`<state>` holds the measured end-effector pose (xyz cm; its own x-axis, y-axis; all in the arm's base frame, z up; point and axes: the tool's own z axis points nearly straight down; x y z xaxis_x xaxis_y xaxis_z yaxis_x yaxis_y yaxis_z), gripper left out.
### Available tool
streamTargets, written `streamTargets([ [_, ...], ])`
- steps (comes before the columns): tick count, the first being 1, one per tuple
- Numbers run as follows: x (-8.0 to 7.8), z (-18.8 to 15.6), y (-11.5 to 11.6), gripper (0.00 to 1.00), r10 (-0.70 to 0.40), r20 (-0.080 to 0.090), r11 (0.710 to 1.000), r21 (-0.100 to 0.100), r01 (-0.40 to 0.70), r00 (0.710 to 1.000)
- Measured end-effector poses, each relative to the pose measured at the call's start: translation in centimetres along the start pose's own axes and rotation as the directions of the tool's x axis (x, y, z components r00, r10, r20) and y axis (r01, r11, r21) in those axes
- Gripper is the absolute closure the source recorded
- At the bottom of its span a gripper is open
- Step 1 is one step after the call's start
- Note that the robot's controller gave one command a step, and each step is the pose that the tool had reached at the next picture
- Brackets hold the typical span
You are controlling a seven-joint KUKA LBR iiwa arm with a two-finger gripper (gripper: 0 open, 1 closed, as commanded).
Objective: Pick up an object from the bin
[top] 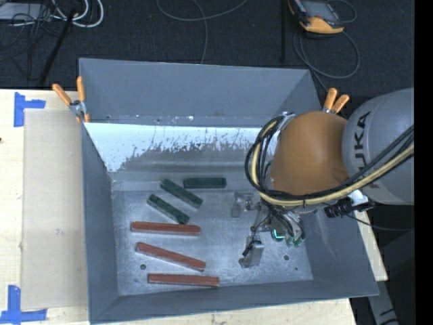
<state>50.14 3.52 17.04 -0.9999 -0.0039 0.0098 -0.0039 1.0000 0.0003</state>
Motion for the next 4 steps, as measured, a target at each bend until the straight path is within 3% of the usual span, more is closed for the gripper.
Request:
streamTargets([
  [1,2.3,10.0,6.9,0.00,-0.097,0.030,0.995,-0.001,0.097,0.995],
  [2,2.7,9.8,6.8,1.00,-0.095,0.012,0.996,0.000,0.095,0.995],
  [3,0.8,-4.1,7.5,1.00,-0.328,0.016,0.945,0.004,0.328,0.944],
  [4,-4.7,0.9,11.6,1.00,-0.337,0.010,0.942,0.002,0.337,0.942],
])
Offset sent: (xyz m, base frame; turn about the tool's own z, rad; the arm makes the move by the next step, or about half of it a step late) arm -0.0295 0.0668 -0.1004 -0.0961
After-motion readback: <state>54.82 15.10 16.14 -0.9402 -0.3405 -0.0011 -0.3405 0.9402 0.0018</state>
